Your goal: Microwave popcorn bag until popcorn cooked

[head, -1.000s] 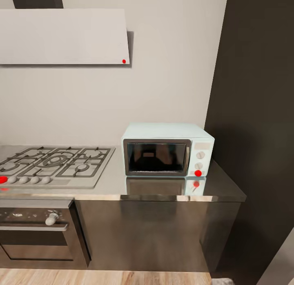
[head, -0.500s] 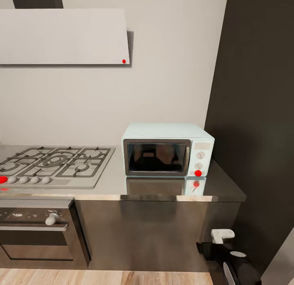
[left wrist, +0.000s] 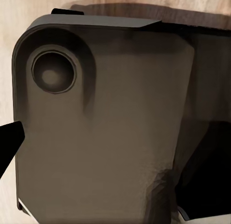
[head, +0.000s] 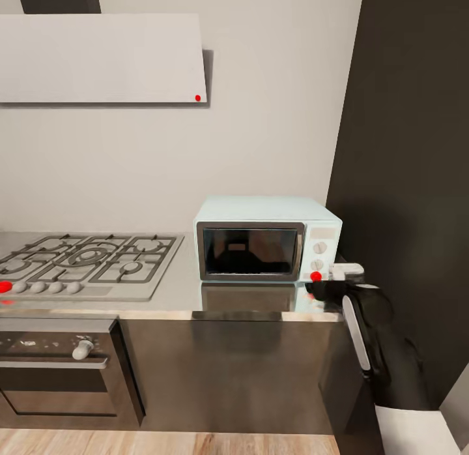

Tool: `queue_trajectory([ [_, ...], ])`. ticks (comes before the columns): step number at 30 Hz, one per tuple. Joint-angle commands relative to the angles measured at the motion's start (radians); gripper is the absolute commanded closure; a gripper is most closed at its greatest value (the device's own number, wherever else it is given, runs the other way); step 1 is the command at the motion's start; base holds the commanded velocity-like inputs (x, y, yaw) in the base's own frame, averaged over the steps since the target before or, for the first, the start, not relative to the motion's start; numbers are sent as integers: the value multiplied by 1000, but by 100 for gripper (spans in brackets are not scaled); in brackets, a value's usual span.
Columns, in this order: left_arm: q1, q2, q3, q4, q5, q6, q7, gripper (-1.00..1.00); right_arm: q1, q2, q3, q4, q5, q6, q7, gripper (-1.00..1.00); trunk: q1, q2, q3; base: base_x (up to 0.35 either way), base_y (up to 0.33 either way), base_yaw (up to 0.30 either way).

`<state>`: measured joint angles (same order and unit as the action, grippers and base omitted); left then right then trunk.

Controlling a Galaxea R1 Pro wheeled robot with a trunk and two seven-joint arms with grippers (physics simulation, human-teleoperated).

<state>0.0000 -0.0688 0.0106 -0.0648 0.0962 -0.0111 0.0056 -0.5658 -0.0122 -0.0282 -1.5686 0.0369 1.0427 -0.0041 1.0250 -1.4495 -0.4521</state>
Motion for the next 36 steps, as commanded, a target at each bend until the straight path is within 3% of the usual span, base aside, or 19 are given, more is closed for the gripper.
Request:
queue_trajectory([
  [1,0,0,0,-1,10,-1,1,-100,-25,0,0,0,3,5,0,-100,0,-1,-1,0,0,0],
  [4,0,0,0,-1,11,-1,1,-100,-111,0,1,1,4,5,-1,-100,0,-1,-1,0,0,0],
  [12,0,0,1,-1,11,-1,1,-100,-138,19,16,11,13,5,-61,-100,0,-1,-1,0,0,0],
  [13,0,0,1,-1,11,-1,1,-100,-138,59,32,31,42,5,-143,-100,0,-1,-1,0,0,0],
  [16,0,-2,0,-1,10,-1,-2,-100,-134,80,37,41,47,-3,-179,-100,0,-1,-1,0,0,0],
  [21,0,-2,0,-1,9,-1,-7,-100,-123,82,37,59,43,-10,-180,-100,0,-1,-1,0,0,0],
  [27,0,-2,0,0,8,-1,-7,-100,-120,82,37,165,45,-95,-179,-100,0,-1,-1,0,0,0],
  [36,0,0,0,0,9,-1,-7,-100,-120,80,40,164,50,-109,-177,-100,0,-1,-1,0,49,0],
])
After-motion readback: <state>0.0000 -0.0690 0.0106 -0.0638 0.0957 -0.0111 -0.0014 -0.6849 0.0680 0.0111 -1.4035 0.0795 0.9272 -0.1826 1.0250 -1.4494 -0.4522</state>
